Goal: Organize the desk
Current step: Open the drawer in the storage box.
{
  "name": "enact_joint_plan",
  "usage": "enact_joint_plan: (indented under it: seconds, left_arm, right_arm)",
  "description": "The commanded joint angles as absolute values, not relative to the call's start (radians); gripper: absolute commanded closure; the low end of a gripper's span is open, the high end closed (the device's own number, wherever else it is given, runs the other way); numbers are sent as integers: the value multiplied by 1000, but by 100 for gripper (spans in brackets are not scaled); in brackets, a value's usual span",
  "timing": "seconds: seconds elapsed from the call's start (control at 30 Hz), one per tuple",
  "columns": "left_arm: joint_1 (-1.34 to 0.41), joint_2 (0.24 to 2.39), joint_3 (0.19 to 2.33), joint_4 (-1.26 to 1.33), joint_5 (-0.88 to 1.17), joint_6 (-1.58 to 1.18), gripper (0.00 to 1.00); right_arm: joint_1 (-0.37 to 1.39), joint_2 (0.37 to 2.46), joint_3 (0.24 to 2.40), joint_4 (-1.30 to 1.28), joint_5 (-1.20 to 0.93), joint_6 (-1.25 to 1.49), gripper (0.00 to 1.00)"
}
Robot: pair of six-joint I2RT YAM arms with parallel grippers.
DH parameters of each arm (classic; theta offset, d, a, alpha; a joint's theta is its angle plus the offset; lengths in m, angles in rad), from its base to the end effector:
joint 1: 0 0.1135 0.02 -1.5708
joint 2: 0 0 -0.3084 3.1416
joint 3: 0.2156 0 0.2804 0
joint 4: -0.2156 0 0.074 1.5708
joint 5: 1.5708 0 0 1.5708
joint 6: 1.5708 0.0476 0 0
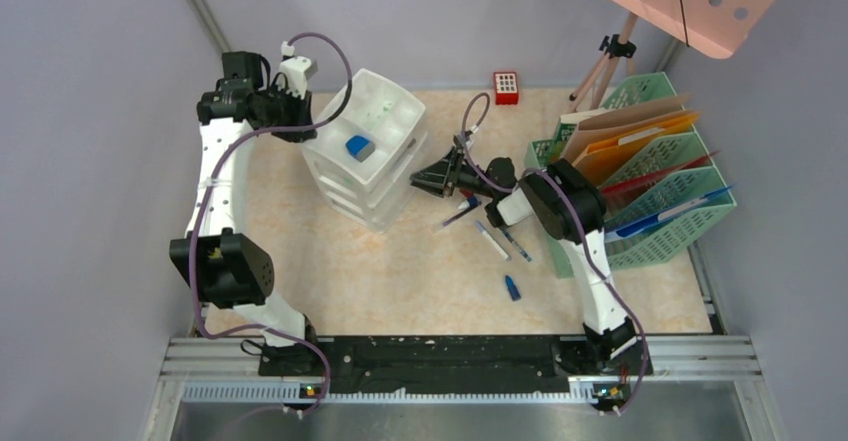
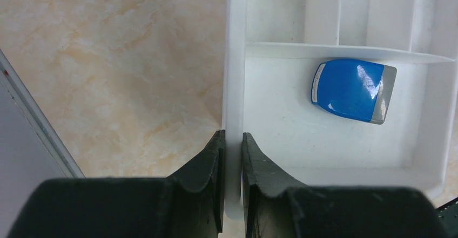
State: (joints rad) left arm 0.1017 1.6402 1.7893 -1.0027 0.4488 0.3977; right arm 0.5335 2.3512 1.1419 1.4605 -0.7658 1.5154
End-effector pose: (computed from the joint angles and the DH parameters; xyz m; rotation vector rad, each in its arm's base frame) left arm 0.3803 0.0180 0.4331 0.5402 2.2730 -0.2992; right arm 0.4093 0.2801 0.1246 0.0218 1.8051 2.0999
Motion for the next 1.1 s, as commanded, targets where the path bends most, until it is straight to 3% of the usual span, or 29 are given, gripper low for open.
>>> enact_joint_plan:
  seconds: [0.0,0.43,1.07]
  left_arm:
    - [105,1595,1807,-932,387,410,100]
    - [106,1595,1839,-954,373,456,100]
    - [107,1586,1857,-1001,372,580,100]
  right_arm:
    - [527,2251,1126,1621,-802,1510,60]
    - [514,2170,1050,1549,-879,1392,57]
    - [471,1949,933,871,-902,697,40]
